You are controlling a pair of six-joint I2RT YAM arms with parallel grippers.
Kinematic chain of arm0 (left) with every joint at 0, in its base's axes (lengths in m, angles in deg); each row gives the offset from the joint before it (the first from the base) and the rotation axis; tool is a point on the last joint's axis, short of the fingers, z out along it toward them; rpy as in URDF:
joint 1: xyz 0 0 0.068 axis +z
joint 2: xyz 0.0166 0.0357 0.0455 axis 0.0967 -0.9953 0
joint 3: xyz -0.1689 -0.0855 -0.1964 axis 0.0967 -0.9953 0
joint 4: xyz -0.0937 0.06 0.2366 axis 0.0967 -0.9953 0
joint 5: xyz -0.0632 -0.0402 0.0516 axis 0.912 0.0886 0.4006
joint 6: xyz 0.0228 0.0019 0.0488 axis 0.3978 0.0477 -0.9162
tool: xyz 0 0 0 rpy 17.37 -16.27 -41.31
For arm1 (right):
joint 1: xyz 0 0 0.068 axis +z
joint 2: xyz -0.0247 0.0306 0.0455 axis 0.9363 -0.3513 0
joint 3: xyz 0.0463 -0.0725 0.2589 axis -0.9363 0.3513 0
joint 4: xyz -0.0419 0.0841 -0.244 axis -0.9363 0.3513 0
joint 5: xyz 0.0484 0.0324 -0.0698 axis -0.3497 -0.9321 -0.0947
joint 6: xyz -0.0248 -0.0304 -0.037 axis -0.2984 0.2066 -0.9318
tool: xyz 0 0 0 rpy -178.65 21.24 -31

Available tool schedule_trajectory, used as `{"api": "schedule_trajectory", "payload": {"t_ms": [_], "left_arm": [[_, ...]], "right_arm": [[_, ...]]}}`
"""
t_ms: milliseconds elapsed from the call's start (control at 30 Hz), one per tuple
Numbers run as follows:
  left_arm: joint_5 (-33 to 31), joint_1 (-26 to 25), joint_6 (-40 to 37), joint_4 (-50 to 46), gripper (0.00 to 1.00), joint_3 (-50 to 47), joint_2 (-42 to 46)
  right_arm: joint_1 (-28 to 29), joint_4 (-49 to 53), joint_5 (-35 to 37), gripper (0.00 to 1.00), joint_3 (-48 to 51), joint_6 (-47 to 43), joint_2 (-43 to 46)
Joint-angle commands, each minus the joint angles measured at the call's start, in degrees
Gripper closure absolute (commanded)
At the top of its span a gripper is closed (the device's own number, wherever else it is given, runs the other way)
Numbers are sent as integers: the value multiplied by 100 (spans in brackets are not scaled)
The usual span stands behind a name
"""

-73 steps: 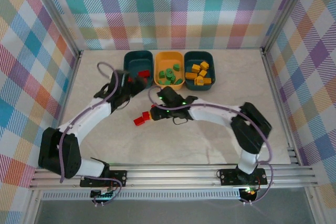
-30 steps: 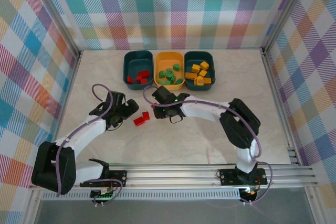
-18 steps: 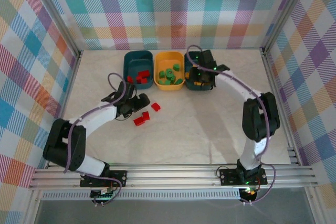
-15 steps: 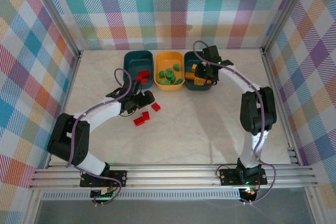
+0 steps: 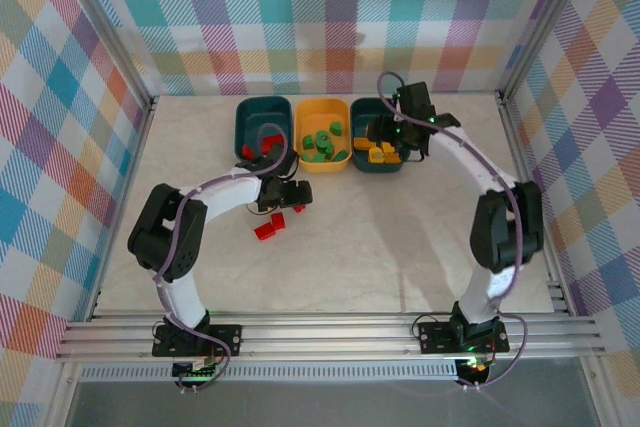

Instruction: Sort the legos into containers by color

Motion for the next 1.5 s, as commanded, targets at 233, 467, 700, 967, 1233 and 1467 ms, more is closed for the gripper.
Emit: {"api": "schedule_trajectory", "payload": {"t_ms": [233, 467, 700, 967, 1233, 1467], "left_arm": [[326, -144, 661, -639, 25, 941, -818], [59, -345, 846, -1119, 29, 1142, -966], [219, -414, 773, -976, 29, 1569, -1300], [-109, -607, 433, -1174, 34, 1948, -1515], [87, -844, 121, -876, 49, 1970, -1597], [-283, -921, -81, -1286, 55, 2041, -1742]], "right_arm": [[396, -764, -330, 26, 1591, 256, 1296], [398, -959, -391, 26, 1990, 315, 1518], [398, -1115, -482, 26, 2169, 377, 1490], [398, -1151, -407, 26, 2400, 359, 1640], [395, -1204, -438, 26, 2445, 396, 1599], [394, -1107, -332, 26, 2592, 385, 1869]]}}
